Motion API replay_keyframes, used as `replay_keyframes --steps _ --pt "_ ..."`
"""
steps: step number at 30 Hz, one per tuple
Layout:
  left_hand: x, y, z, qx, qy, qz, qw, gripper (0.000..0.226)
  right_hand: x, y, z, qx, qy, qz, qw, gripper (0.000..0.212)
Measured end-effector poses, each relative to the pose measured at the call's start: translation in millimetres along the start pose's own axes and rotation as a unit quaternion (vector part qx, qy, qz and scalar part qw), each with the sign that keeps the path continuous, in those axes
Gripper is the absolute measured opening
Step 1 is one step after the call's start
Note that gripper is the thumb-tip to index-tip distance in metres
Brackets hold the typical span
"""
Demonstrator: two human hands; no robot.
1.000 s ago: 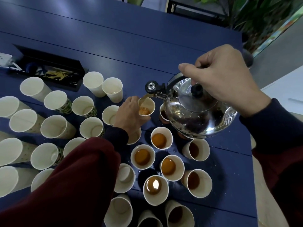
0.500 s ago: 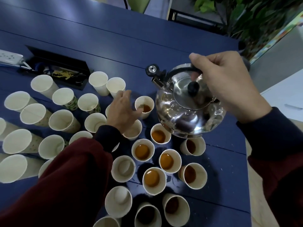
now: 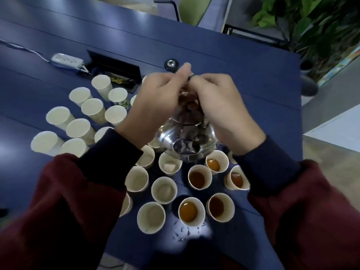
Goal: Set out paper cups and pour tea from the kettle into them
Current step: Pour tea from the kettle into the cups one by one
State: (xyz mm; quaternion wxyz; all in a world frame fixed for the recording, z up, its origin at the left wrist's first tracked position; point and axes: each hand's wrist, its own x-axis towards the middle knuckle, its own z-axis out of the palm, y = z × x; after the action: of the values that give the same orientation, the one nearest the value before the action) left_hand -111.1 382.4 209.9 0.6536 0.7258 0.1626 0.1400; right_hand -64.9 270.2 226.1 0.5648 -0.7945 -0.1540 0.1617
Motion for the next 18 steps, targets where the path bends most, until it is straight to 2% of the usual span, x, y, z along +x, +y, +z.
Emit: replay_keyframes --steps 2,7,10,13,15,18 --pt "-11 2 -16 -0.003 0.015 0.0 1.0 0.061 -12 -2 20 -0.017 -0.015 -0.001 1.0 0.033" --pt "-24 0 -56 -0.009 0.042 -0.026 0.999 0.029 -30 -14 63 -0.023 -0.08 -0.025 0.996 0.029" --pt "-20 -3 -79 -0.034 0.043 -0.044 0.998 0.028 -28 -23 79 -0.021 -0.127 -0.022 0.991 0.036" --pt "-13 -10 -102 -0.029 0.021 -0.047 0.998 0.029 -22 -27 77 -0.047 -0.151 -0.036 0.987 0.027" --pt "-2 -15 -118 -0.006 0.02 -0.043 0.999 0.029 -17 -27 67 -0.054 -0.106 -0.039 0.992 0.024" --pt "16 -20 -140 0.039 0.006 -0.025 0.999 0.031 -5 -7 52 -0.09 0.005 -0.029 0.995 0.018"
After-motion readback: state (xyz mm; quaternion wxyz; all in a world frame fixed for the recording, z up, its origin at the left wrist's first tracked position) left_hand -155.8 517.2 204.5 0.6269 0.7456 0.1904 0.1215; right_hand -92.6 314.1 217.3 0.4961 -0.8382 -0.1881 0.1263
